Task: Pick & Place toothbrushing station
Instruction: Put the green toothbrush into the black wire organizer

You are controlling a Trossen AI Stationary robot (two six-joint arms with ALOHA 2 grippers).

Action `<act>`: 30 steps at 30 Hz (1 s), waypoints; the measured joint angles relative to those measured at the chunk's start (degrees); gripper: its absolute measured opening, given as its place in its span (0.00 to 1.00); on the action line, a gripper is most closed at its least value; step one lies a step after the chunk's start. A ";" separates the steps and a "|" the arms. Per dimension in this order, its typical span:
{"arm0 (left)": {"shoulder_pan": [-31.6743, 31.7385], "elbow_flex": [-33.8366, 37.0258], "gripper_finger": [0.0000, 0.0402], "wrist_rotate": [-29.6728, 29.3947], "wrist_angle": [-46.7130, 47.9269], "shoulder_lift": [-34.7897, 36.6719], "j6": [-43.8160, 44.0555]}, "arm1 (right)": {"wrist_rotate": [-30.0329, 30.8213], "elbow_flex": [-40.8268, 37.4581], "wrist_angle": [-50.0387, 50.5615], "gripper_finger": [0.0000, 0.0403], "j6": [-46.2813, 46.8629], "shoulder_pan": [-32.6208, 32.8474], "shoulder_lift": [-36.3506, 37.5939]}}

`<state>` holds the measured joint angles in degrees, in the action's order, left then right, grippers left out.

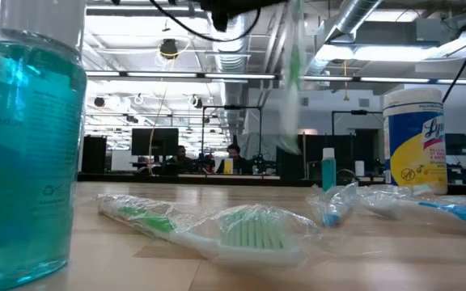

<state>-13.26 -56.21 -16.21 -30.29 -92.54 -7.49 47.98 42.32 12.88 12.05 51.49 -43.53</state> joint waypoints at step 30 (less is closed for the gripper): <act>0.06 -13.75 0.00 4.00 -5.29 -6.53 -8.26 | -0.47 0.05 -3.85 0.26 -0.83 -11.33 -6.15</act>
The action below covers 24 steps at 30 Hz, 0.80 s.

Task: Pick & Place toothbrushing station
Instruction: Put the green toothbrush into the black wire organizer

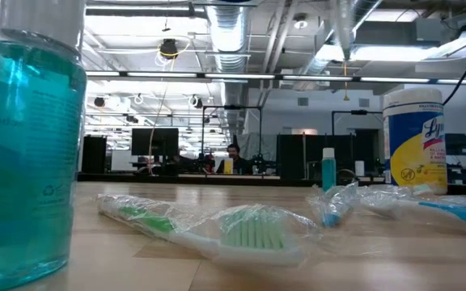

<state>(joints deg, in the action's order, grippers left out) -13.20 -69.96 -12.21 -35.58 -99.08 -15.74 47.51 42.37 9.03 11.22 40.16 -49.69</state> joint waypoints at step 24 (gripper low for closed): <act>-0.02 -1.70 0.00 -0.09 -0.51 -2.72 -0.99 | -10.43 -0.02 -7.42 0.26 -2.19 -5.09 -7.00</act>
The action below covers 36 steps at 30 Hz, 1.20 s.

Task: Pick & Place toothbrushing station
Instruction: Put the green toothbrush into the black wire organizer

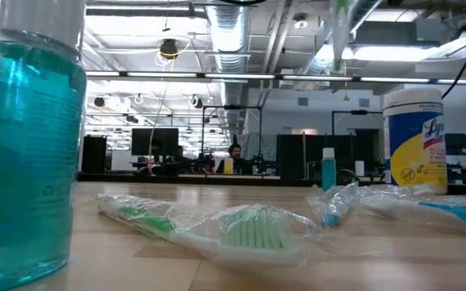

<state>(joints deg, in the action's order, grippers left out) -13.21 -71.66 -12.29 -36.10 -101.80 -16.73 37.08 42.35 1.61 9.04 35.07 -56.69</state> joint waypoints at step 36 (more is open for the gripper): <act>0.00 0.20 0.00 0.04 0.96 0.00 0.02 | -4.20 -0.09 -4.30 0.03 -3.21 -4.93 -4.26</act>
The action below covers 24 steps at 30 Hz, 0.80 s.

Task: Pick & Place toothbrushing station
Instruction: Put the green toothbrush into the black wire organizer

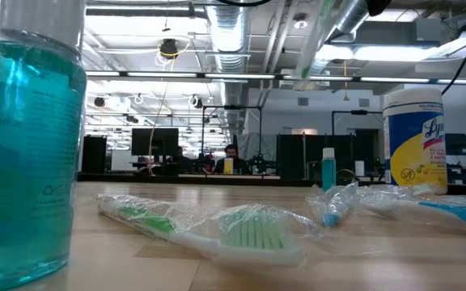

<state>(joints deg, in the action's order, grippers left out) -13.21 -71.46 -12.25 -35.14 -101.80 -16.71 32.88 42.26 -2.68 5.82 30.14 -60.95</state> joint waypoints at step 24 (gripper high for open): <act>-0.85 0.03 0.16 -1.32 7.15 3.54 0.21 | 0.51 0.11 10.69 0.01 5.44 4.66 8.60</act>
<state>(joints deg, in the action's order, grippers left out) -14.06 -71.43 -13.57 -27.99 -98.26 -16.50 33.39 42.37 8.01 11.27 34.79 -52.35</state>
